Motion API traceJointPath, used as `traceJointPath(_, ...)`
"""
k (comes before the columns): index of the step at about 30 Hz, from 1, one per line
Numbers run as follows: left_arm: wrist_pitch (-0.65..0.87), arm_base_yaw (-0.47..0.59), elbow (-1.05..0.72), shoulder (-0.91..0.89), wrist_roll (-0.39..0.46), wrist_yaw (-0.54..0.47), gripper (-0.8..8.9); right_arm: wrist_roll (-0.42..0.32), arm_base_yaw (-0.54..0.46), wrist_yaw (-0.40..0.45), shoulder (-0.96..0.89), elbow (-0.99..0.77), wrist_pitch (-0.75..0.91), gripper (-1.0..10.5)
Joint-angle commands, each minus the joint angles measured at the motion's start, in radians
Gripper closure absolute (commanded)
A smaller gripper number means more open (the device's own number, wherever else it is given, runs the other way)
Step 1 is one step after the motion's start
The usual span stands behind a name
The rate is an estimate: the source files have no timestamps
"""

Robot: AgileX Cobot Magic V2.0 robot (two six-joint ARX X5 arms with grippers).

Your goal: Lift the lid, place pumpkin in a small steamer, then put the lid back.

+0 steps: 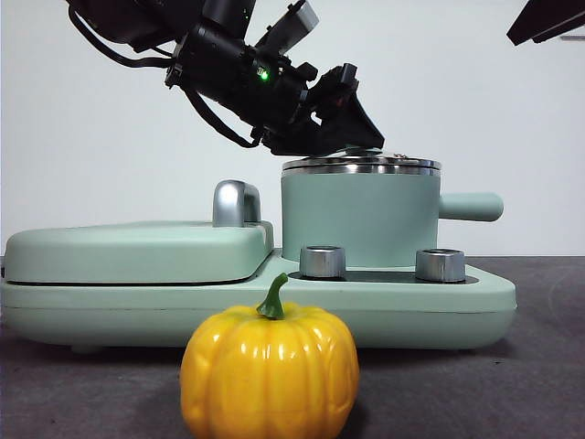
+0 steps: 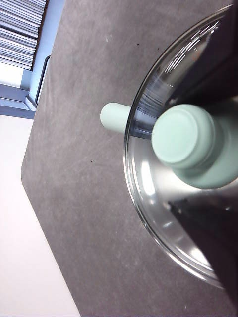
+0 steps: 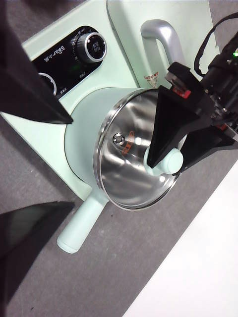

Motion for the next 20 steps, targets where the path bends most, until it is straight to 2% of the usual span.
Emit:
traceJointPath(1, 0.000, -0.009, 0.021, 0.021, -0.001, -0.004, 7.84, 0.018, 0.004, 0.001, 0.006, 0.016, 0.008, 7.0)
traceJointPath(2, -0.002, -0.009, 0.021, 0.021, -0.001, -0.004, 8.10, 0.018, 0.004, 0.001, 0.006, 0.016, 0.008, 7.0)
traceJointPath(11, 0.030, -0.009, 0.022, 0.015, 0.000, -0.005, 8.06, 0.018, 0.004, 0.001, 0.006, 0.016, 0.008, 7.0)
traceJointPath(20, 0.042, -0.009, 0.023, -0.083, 0.006, -0.056, 8.06, 0.019, 0.004, 0.001, 0.006, 0.016, 0.008, 7.0)
